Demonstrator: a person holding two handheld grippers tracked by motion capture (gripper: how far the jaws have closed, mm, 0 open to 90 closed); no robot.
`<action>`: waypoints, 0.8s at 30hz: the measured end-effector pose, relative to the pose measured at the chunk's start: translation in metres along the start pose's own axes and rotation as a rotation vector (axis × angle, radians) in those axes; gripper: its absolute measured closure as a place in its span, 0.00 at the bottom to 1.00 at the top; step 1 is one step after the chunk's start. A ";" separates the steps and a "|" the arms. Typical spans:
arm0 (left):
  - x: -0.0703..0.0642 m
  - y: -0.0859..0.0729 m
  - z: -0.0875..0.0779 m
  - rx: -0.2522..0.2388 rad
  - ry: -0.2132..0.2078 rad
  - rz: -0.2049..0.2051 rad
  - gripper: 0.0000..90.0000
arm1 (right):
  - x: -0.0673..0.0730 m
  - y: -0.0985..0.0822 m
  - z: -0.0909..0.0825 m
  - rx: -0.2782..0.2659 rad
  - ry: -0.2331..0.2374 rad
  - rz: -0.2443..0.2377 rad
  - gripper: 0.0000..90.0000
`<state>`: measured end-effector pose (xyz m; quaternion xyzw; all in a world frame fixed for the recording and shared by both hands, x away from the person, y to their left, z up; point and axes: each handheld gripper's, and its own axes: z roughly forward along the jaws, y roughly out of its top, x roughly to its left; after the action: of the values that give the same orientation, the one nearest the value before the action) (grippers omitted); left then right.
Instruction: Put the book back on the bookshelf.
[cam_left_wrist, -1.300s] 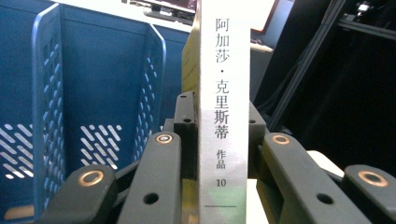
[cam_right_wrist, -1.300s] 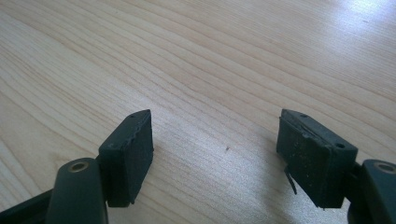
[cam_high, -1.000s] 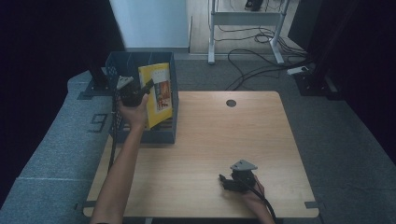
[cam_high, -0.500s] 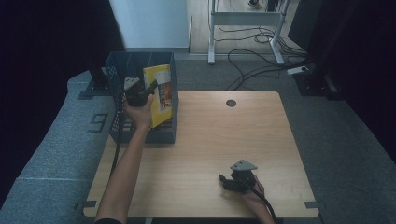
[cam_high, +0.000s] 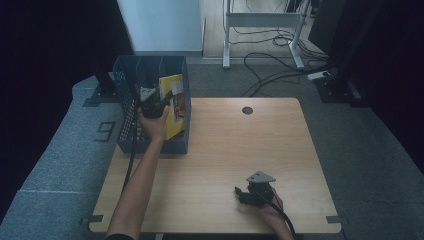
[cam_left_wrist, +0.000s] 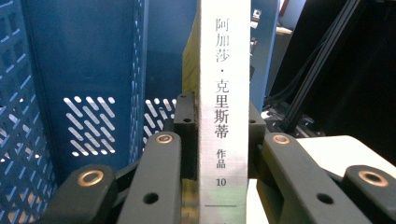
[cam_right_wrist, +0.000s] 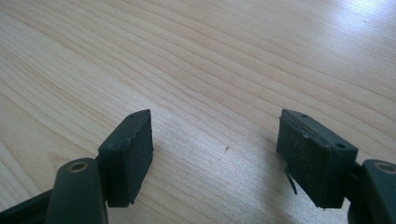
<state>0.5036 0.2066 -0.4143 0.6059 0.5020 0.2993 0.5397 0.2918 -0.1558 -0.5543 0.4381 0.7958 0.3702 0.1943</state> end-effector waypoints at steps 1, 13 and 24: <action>0.000 0.000 0.001 0.001 0.000 -0.004 0.84 | 0.000 0.000 0.000 0.000 0.000 0.000 0.29; 0.002 0.003 0.003 -0.008 0.016 -0.005 0.84 | 0.000 0.000 0.000 0.000 -0.001 0.001 0.29; 0.000 -0.002 0.016 0.009 0.032 -0.007 0.83 | 0.000 -0.001 -0.001 0.001 -0.004 -0.002 0.29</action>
<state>0.5170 0.2007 -0.4202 0.6016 0.5142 0.3049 0.5299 0.2907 -0.1565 -0.5544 0.4380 0.7961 0.3687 0.1960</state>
